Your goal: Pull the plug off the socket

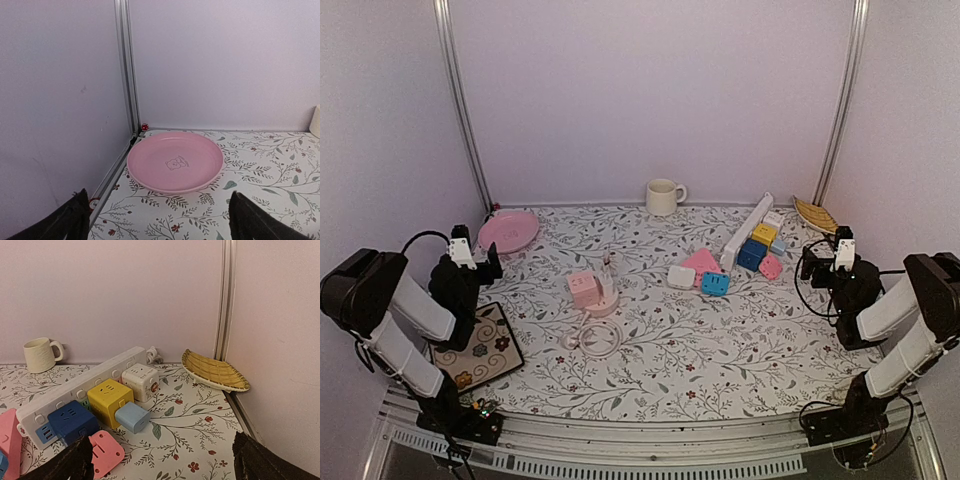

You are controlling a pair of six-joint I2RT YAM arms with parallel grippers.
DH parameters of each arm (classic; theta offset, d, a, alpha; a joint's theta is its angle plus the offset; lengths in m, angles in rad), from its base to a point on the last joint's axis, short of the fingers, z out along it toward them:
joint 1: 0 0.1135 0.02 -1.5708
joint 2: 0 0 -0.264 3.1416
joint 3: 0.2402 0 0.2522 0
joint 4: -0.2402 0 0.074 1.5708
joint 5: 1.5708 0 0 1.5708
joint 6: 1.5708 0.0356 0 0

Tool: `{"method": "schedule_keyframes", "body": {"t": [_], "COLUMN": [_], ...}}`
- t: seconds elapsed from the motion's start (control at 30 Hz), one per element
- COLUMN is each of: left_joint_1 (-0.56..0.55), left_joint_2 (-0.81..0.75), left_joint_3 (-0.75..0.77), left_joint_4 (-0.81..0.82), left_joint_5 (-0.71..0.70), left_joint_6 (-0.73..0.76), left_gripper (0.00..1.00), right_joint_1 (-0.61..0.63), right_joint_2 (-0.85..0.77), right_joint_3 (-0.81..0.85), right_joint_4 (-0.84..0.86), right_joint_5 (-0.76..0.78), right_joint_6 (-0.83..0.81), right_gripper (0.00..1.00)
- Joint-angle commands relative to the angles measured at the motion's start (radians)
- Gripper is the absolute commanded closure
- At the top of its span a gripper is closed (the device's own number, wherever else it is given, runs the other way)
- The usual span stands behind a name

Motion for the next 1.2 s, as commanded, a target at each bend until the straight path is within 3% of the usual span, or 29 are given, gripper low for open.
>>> {"method": "schedule_keyframes", "body": {"t": [0.0, 0.4, 0.53, 0.57, 0.67, 0.8, 0.87, 0.93, 1.0, 1.1, 1.17], "left_joint_1": [0.008, 0.008, 0.004, -0.01, -0.061, -0.065, -0.066, -0.06, -0.047, -0.001, 0.002], "left_joint_2": [0.0, -0.024, -0.044, -0.079, -0.268, -0.477, -0.532, -0.586, -0.628, -0.669, -0.666], "left_joint_3": [0.005, 0.016, 0.005, 0.006, 0.101, 0.341, 0.376, 0.364, 0.351, 0.34, 0.347], "left_joint_4": [0.006, -0.035, -0.018, -0.044, -0.341, -0.943, -1.024, -1.055, -1.118, -1.165, -1.213], "left_joint_5": [-0.003, -0.049, -0.042, -0.105, -0.205, 0.01, 0.123, 0.113, 0.024, 0.105, 0.064], "left_joint_6": [0.006, -0.013, 0.002, 0.006, 0.002, -0.159, -0.163, -0.241, -0.36, -0.432, -0.52], "left_gripper": [0.03, 0.03, 0.03, 0.03, 0.03, 0.03, 0.03, 0.03, 0.03, 0.03, 0.03], "right_joint_1": [-0.004, -0.002, 0.008, 0.008, 0.008, 0.008, 0.007, 0.006, 0.007, 0.007, 0.006], "right_joint_2": [0.005, -0.005, -0.191, -0.241, -0.363, -0.448, -0.47, -0.486, -0.515, -0.585, -0.606], "right_joint_3": [0.014, -0.005, 0.036, 0.06, 0.128, 0.255, 0.344, 0.403, 0.406, 0.359, 0.353], "right_joint_4": [0.025, 0.055, -0.19, -0.269, -0.475, -0.759, -0.933, -1.021, -1.037, -0.998, -0.989], "right_joint_5": [-0.001, 0.041, 0.106, 0.104, 0.083, 0.12, 0.118, 0.045, 0.001, -0.033, -0.087], "right_joint_6": [0.003, 0.004, 0.024, 0.033, 0.137, 0.257, 0.345, 0.347, 0.349, 0.427, 0.441], "right_gripper": [0.01, 0.01, 0.01, 0.01, 0.01, 0.01, 0.01, 0.01, 0.01, 0.01, 0.01]}}
